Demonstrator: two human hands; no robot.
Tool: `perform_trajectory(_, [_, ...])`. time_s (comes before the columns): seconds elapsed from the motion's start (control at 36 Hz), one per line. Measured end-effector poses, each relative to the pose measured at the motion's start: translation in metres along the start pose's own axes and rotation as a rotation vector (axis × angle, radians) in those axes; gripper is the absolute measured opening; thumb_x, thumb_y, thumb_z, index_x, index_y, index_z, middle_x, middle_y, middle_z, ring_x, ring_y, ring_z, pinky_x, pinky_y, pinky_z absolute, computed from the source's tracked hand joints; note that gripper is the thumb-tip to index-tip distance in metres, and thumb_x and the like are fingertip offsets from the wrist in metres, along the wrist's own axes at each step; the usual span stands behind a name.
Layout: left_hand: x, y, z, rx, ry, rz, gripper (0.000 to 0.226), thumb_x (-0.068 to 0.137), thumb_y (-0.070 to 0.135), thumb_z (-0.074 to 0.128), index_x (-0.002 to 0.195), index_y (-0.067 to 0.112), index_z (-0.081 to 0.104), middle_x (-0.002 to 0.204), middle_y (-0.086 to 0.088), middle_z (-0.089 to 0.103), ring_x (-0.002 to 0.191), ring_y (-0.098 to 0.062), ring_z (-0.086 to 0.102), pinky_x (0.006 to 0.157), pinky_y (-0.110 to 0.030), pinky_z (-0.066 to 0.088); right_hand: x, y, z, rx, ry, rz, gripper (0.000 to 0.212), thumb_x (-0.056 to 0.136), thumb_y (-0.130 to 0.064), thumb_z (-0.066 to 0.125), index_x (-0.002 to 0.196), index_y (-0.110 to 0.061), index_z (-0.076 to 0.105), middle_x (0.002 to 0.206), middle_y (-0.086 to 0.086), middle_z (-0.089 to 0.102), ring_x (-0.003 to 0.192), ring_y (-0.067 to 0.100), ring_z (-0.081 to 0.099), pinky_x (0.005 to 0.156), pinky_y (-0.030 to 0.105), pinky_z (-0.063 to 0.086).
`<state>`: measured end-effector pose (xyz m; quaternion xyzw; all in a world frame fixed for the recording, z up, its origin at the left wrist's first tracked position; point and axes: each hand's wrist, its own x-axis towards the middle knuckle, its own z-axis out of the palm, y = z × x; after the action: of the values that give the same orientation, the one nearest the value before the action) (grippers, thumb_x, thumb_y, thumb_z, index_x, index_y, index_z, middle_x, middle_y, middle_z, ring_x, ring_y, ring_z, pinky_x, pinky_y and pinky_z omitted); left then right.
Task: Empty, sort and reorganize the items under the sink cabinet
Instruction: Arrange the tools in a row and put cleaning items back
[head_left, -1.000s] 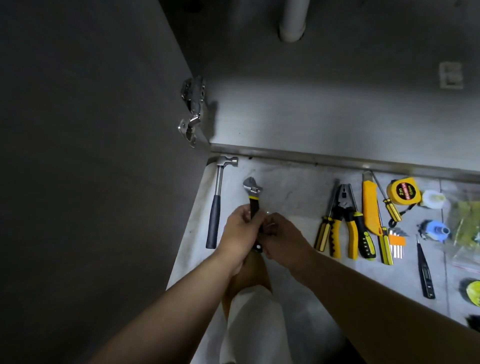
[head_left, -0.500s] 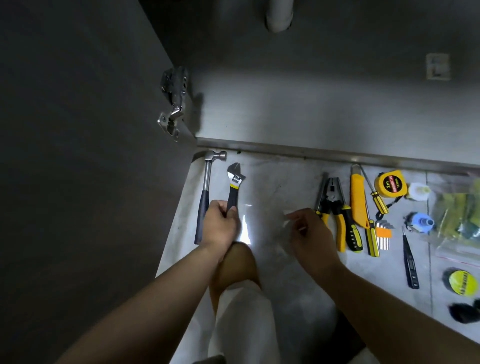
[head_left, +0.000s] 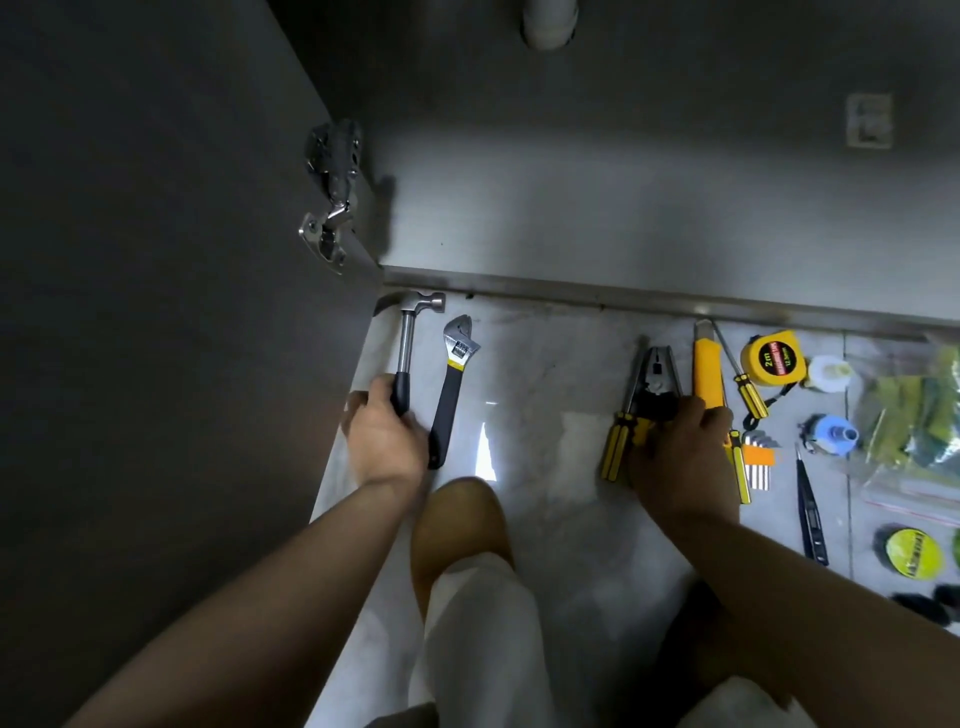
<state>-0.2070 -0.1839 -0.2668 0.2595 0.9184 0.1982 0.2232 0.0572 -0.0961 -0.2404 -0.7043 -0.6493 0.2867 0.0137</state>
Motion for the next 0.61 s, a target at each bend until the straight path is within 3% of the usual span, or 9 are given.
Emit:
perform_trajectory(0.17, [0.003, -0.004, -0.002, -0.026, 0.050, 0.073, 0.052, 0.083, 0.002, 0.055, 0.128, 0.025, 0.063, 0.094, 0.006, 0.042, 0.101, -0.029, 0.052, 0.093, -0.024, 0.039, 0.004, 0.003, 0.005, 0.038, 0.063, 0.062, 0.046, 0.090, -0.016, 0.066, 0.125, -0.003, 0.040, 0.127, 0.019, 0.035, 0.094, 0.042, 0.056, 0.069, 0.040, 0.046])
perform_trajectory(0.33, [0.001, 0.000, -0.006, -0.075, 0.037, 0.079, 0.050, 0.088, 0.000, 0.054, 0.132, 0.023, 0.062, 0.102, -0.001, 0.053, 0.109, -0.029, 0.055, 0.103, -0.033, 0.045, 0.002, 0.005, 0.003, -0.013, 0.050, 0.037, 0.046, 0.092, -0.022, 0.066, 0.125, -0.005, 0.040, 0.126, 0.019, 0.037, 0.091, 0.040, 0.058, 0.066, 0.037, 0.041])
perform_trajectory(0.42, [0.003, 0.001, -0.005, -0.074, 0.017, 0.050, 0.051, 0.091, 0.004, 0.054, 0.137, 0.025, 0.058, 0.116, -0.010, 0.063, 0.115, -0.030, 0.056, 0.107, -0.038, 0.043, 0.000, 0.006, 0.000, -0.060, 0.014, 0.004, 0.049, 0.090, -0.025, 0.068, 0.125, -0.005, 0.041, 0.125, 0.017, 0.037, 0.091, 0.038, 0.059, 0.065, 0.037, 0.043])
perform_trajectory(0.5, [0.001, 0.004, -0.005, 0.005, 0.069, 0.041, 0.044, 0.093, 0.012, 0.058, 0.133, 0.028, 0.054, 0.107, -0.007, 0.068, 0.106, -0.029, 0.060, 0.093, -0.034, 0.038, -0.002, 0.006, 0.000, -0.105, -0.038, 0.016, 0.053, 0.088, -0.031, 0.070, 0.125, -0.006, 0.041, 0.124, 0.016, 0.039, 0.094, 0.038, 0.060, 0.065, 0.038, 0.045])
perform_trajectory(0.56, [-0.004, 0.004, -0.006, 0.084, 0.128, 0.155, 0.035, 0.090, 0.018, 0.064, 0.122, 0.022, 0.052, 0.104, -0.007, 0.063, 0.101, -0.030, 0.059, 0.084, -0.036, 0.038, -0.001, 0.003, -0.001, -0.130, -0.054, 0.026, 0.054, 0.088, -0.034, 0.069, 0.124, -0.005, 0.041, 0.123, 0.015, 0.041, 0.092, 0.037, 0.060, 0.062, 0.037, 0.044])
perform_trajectory(0.61, [-0.011, 0.003, -0.002, 0.131, 0.074, 0.297, 0.036, 0.087, 0.026, 0.070, 0.118, 0.018, 0.052, 0.111, -0.008, 0.055, 0.103, -0.030, 0.056, 0.085, -0.042, 0.047, 0.000, -0.001, -0.001, -0.196, -0.064, 0.033, 0.054, 0.087, -0.036, 0.068, 0.123, -0.004, 0.041, 0.121, 0.014, 0.042, 0.088, 0.037, 0.062, 0.060, 0.036, 0.042])
